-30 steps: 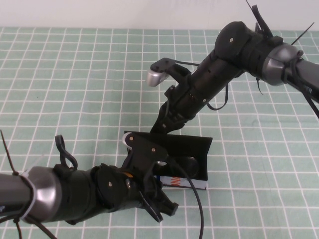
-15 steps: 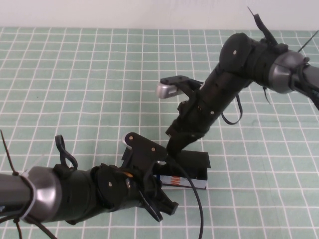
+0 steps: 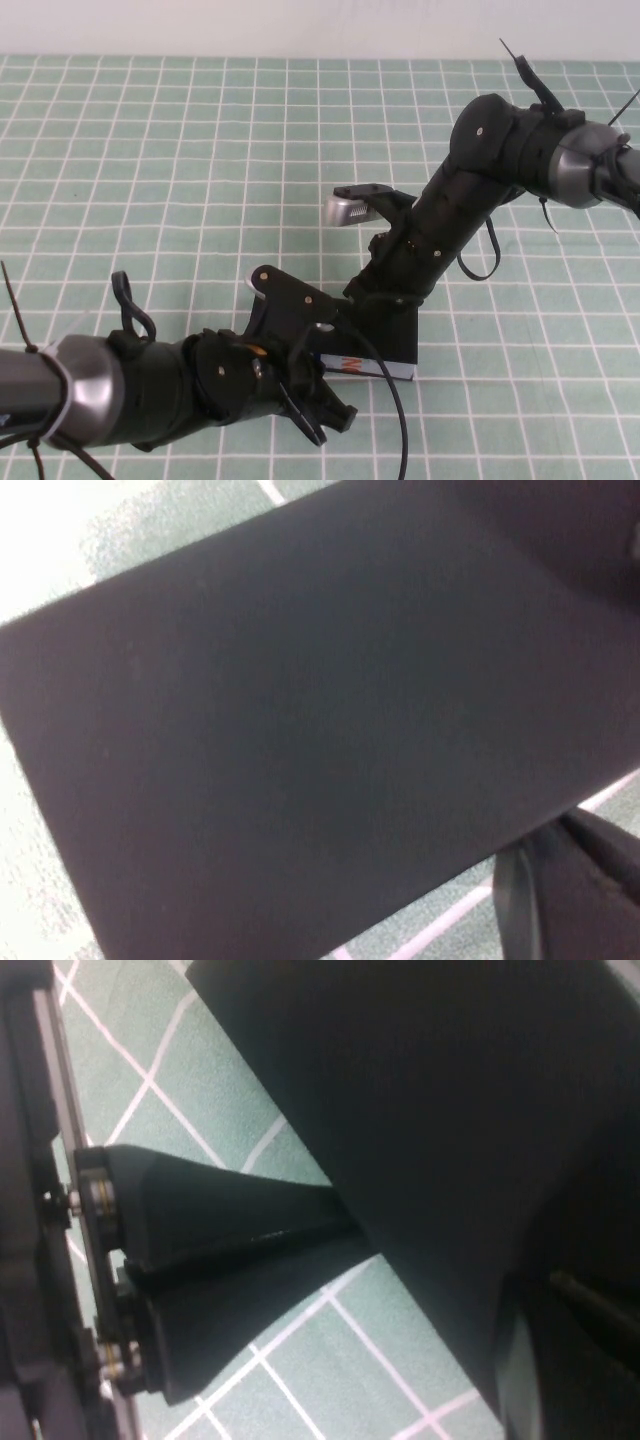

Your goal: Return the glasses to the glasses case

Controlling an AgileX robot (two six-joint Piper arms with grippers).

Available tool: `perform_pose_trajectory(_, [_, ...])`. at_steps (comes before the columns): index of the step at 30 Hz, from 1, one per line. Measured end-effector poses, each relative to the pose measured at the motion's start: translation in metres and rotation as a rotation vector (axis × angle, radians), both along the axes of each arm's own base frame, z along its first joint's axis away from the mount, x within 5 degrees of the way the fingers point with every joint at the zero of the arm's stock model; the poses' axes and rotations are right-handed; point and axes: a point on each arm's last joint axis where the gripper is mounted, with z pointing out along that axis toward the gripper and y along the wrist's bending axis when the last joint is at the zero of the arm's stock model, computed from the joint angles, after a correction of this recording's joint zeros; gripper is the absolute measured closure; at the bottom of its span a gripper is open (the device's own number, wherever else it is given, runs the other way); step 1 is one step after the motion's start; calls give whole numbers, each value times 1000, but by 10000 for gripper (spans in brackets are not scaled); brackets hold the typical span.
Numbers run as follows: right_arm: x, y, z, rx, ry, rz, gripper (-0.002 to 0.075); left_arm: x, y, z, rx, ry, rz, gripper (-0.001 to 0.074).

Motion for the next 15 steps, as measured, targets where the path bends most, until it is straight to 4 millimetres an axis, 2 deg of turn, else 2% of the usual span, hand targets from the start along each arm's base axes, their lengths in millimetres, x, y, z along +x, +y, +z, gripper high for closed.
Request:
perform_pose_trajectory(3, [0, 0, 1, 4, -8, 9, 737, 0, 0, 2, 9, -17, -27, 737])
perform_pose_trajectory(6, [2, 0, 9, 4, -42, 20, 737, -2, 1, 19, -22, -54, -42, 737])
perform_pose_trajectory(10, [4, -1, 44, 41, -165, 3, 737, -7, 6, 59, -81, -172, -90, 737])
perform_pose_trajectory(15, [0, -8, 98, 95, -390, -55, 737, -20, 21, 115, -157, -354, -150, 737])
